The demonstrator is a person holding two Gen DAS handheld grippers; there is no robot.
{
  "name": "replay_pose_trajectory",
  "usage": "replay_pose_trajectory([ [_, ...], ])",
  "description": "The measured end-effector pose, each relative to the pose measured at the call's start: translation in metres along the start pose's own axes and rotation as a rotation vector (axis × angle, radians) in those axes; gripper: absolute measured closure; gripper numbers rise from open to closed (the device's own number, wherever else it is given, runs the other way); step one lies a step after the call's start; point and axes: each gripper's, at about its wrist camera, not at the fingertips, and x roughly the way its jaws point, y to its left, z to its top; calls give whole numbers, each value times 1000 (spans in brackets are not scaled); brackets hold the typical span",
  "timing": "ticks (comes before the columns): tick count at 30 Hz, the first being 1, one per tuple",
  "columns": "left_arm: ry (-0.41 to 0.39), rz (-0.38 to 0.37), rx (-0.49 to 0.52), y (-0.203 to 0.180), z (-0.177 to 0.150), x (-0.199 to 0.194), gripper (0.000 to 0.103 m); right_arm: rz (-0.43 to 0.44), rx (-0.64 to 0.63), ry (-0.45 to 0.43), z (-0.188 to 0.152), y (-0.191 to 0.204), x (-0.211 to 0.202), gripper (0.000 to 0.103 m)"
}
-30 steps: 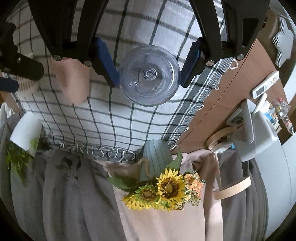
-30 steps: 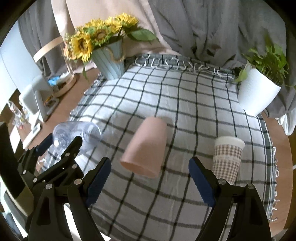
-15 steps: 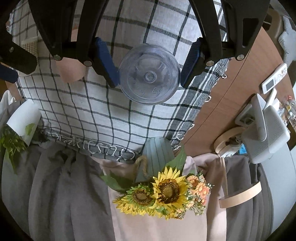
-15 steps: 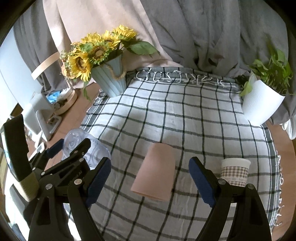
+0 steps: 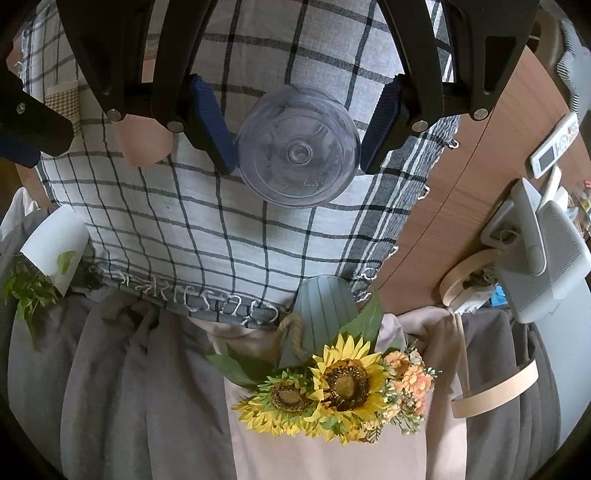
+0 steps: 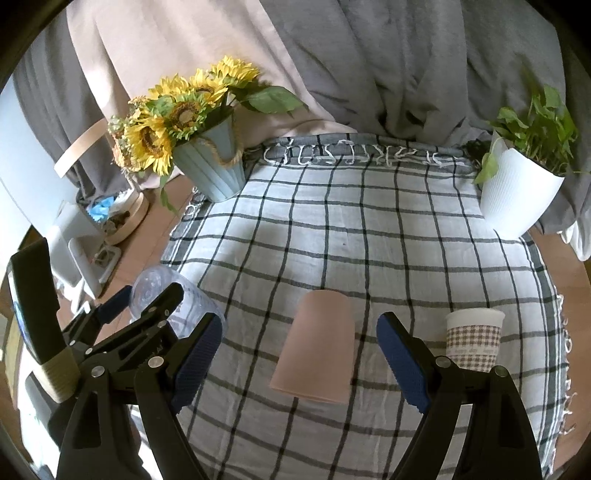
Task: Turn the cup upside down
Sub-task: 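Lower the jar base-up onto the cloth with the left gripper and open it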
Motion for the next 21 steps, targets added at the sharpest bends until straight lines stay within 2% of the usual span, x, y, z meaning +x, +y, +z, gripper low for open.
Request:
replay_pose_trajectory([
  [9, 5, -5, -4, 3, -1, 1, 22, 0, -2, 0, 0, 1, 1, 17],
  [21, 3, -7, 2, 3, -1, 0, 22, -8, 0, -3, 0, 3, 0, 17],
])
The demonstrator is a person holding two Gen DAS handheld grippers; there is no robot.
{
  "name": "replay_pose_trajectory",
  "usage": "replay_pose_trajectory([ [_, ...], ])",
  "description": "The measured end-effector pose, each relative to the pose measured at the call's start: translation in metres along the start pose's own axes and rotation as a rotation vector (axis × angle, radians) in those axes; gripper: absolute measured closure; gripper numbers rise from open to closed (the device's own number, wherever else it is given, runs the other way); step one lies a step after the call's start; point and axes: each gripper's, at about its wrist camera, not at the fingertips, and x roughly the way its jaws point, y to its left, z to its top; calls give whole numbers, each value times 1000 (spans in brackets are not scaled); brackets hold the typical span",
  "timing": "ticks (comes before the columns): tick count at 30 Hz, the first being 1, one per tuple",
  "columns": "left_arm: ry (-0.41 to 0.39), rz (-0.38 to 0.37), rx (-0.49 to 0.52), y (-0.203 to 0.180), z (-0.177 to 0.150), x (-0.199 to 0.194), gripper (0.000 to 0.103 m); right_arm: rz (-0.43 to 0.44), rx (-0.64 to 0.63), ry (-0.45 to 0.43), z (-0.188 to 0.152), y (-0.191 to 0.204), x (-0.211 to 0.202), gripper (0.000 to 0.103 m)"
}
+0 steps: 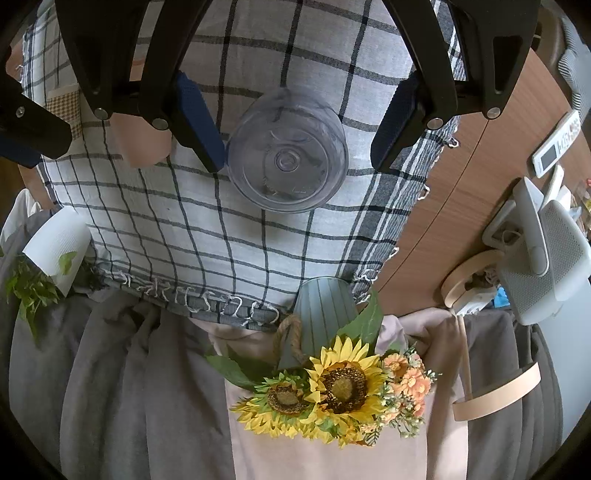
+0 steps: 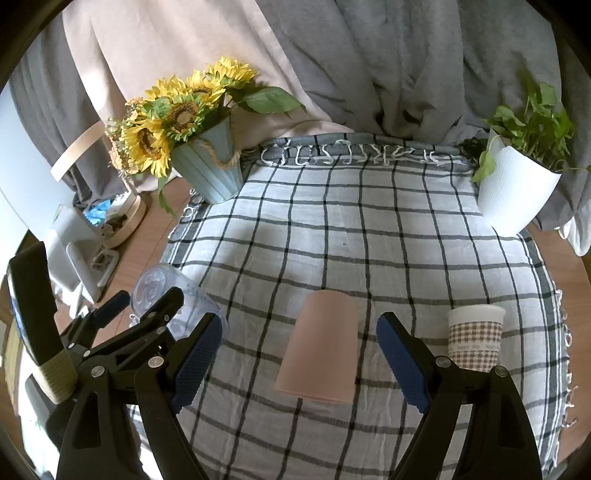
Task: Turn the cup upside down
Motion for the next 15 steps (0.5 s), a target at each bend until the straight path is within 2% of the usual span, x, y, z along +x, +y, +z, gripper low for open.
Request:
replay_pose_trajectory([
  [3, -4, -16, 8, -1, 0, -2, 18, -6, 2, -7, -1, 1, -2, 17],
  [8, -52, -53, 3, 1, 0, -16, 1, -32, 16, -41, -3, 1, -13, 17],
  [13, -115, -17, 104, -2, -2, -44, 0, -75, 55, -84, -12, 2, -31, 17],
  [15, -140, -7, 136, -2, -4, -58, 0, -105, 83, -113, -20, 3, -42, 11],
])
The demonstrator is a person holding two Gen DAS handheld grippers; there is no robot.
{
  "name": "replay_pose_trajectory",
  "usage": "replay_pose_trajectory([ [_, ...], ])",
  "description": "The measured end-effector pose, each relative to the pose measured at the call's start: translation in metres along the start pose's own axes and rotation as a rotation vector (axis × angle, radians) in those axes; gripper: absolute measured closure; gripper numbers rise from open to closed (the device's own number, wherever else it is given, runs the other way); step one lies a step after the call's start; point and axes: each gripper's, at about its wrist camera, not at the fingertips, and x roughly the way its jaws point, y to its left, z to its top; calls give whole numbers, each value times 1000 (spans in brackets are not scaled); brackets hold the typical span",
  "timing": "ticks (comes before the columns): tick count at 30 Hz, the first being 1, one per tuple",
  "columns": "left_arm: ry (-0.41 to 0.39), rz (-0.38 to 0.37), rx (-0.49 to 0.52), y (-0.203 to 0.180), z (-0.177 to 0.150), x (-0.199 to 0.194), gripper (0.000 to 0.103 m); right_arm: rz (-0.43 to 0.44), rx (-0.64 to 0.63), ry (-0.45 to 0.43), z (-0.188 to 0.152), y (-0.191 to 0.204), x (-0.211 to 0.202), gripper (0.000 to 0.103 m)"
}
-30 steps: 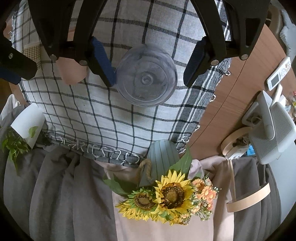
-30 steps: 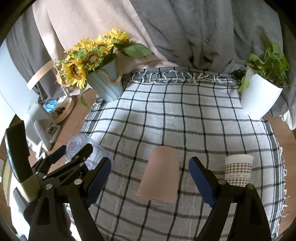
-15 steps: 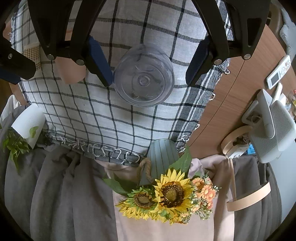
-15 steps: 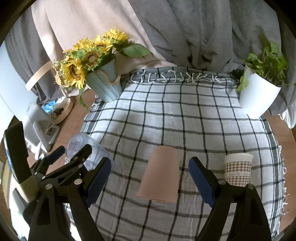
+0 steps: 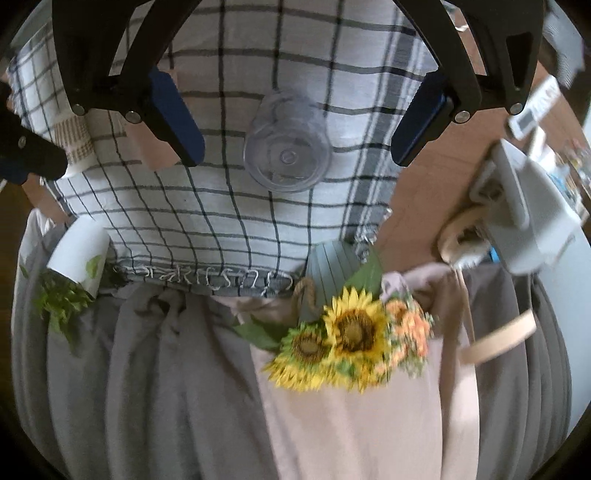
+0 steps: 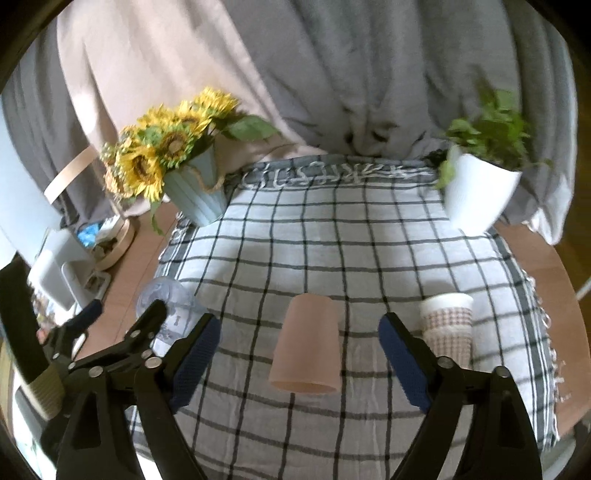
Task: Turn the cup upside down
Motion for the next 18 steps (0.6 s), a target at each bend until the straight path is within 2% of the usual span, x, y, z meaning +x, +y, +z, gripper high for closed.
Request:
replay_pose_trajectory([
  [6, -39, 6, 31, -1, -3, -44, 0, -74, 51, -109, -23, -6, -46, 6],
  [10, -30, -35, 10, -3, -8, -69, 0, -89, 34, -153, -33, -3, -77, 6],
  [18, -110, -29, -10, -12, -34, -147, 0, -93, -15, -275, -68, 0, -143, 6],
])
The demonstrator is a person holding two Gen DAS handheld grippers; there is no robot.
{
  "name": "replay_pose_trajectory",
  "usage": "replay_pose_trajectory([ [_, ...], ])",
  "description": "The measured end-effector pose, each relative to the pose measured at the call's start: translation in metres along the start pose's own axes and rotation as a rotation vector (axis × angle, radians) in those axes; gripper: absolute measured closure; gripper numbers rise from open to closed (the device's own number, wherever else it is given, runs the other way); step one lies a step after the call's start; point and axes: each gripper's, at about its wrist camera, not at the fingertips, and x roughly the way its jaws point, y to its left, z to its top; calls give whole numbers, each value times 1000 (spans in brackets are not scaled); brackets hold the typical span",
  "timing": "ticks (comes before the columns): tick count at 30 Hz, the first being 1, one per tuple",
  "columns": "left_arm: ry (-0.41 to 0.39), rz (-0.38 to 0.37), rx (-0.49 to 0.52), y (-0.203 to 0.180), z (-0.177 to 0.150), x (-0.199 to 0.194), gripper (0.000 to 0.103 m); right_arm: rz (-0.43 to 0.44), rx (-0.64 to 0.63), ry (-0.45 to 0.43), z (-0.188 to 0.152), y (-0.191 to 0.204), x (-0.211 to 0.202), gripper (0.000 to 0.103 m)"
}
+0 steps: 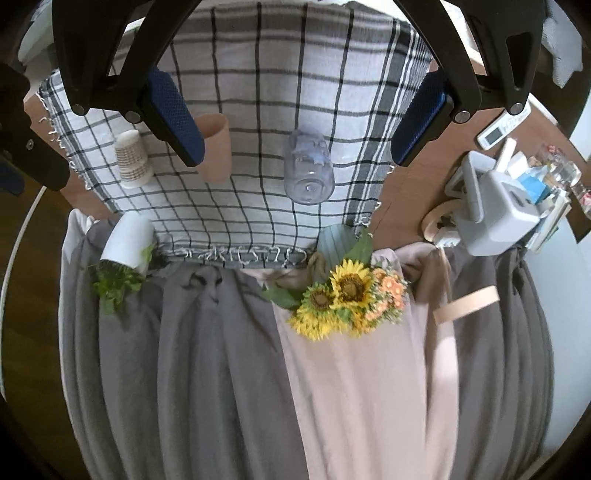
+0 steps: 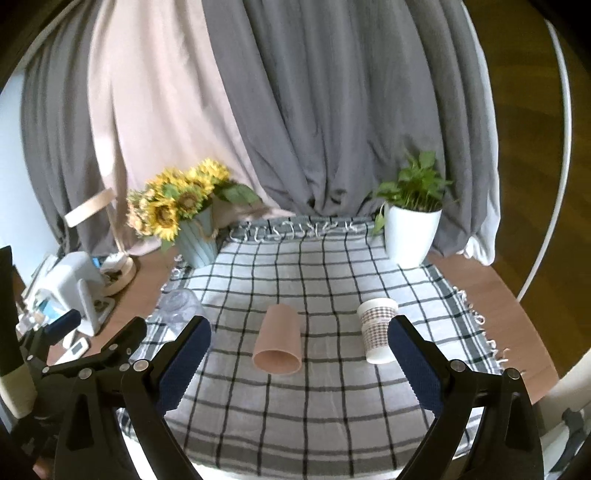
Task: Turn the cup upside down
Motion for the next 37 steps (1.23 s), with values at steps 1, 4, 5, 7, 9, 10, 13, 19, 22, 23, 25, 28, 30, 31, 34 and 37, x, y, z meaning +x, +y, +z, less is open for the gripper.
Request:
replay_pose_trajectory([
  [1, -12, 6, -1, -1, -3, -9, 0, 3, -3, -12, -3, 1, -8, 6],
  [4, -35, 26, -3, -3, -15, -38, 0, 22, -6, -43, -15, -4, -35, 6],
  [5, -37, 31, -4, -3, -18, -44, 0, 25, -9, -48, -18, -5, -41, 6],
  [7, -39, 34, -12, -4, -25, -61, 0, 27, -17, -57, -26, -8, -57, 6],
  [9, -44, 33, -31, -2, -31, -79, 0, 17, -14, -62, -33, -10, -72, 6],
  [10, -48, 31, -36, -1, -33, -86, 0, 20, -12, -63, -37, -11, -79, 6],
  [13, -70, 39, -28, -2, -38, -105, 0, 20, -7, -67, -43, -14, -95, 6],
  [19, -110, 40, -12, 0, -43, -131, 0, 9, 14, -70, -55, -15, -113, 6],
  [22, -116, 39, -9, 4, -43, -136, 0, 5, 28, -68, -57, -13, -118, 6],
  [23, -119, 41, -9, 4, -43, -137, 0, 5, 30, -69, -58, -12, -120, 6],
  [25, -125, 43, -7, 5, -43, -140, 0, 2, 30, -74, -59, -11, -124, 6],
  [28, -131, 34, -11, 6, -44, -144, 0, -3, 28, -78, -60, -9, -125, 6],
  [30, -133, 29, -12, 6, -45, -147, 0, -5, 24, -84, -61, -9, -129, 6],
  [31, -134, 27, -12, 5, -45, -147, 0, -5, 22, -85, -61, -9, -131, 6],
  [34, -137, 26, -14, 5, -47, -149, 0, -3, 21, -87, -62, -9, -134, 6],
  [37, -135, 22, -18, 5, -46, -151, 0, -3, 21, -87, -62, -9, -135, 6],
])
